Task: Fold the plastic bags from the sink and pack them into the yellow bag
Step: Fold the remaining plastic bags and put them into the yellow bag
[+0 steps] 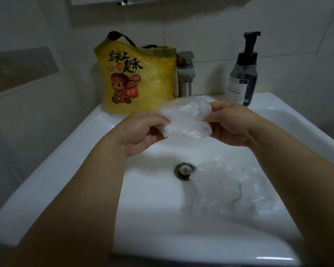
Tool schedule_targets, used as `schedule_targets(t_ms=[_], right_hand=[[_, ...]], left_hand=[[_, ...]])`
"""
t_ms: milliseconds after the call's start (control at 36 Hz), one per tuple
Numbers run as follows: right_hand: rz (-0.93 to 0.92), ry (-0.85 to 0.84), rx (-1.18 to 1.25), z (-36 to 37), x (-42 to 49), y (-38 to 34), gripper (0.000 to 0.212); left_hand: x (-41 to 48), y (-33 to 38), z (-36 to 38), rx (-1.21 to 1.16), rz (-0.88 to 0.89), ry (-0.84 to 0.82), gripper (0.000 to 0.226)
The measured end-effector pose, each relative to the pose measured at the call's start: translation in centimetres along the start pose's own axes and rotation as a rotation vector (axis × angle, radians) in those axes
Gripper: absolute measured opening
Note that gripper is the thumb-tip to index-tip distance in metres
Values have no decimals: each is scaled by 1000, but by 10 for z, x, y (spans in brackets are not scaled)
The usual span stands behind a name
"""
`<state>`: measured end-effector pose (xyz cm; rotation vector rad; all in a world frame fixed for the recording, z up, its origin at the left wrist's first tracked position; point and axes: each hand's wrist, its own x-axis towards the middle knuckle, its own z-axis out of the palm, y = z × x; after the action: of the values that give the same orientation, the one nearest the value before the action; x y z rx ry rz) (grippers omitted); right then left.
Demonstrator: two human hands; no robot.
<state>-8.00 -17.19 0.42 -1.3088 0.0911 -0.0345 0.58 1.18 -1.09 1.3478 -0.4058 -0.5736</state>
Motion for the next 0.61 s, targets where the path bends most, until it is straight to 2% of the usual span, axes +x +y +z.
schedule_targets(t_ms=[83, 222, 361, 472, 611], right_hand=[[14, -45, -66, 0, -3, -1, 22], [39, -96, -64, -2, -4, -3, 31], [29, -91, -101, -3, -4, -2, 39], [51, -85, -64, -3, -4, -3, 34], [77, -135, -15, -4, -6, -6, 38]], left_hand=[[-1, 2, 2, -45, 8, -10, 18], [-7, 4, 5, -62, 19, -41, 26], [-12, 4, 6, 26, -82, -112, 17], [-14, 7, 8, 7, -51, -120, 22], [-13, 8, 11, 1, 5, -72, 22]])
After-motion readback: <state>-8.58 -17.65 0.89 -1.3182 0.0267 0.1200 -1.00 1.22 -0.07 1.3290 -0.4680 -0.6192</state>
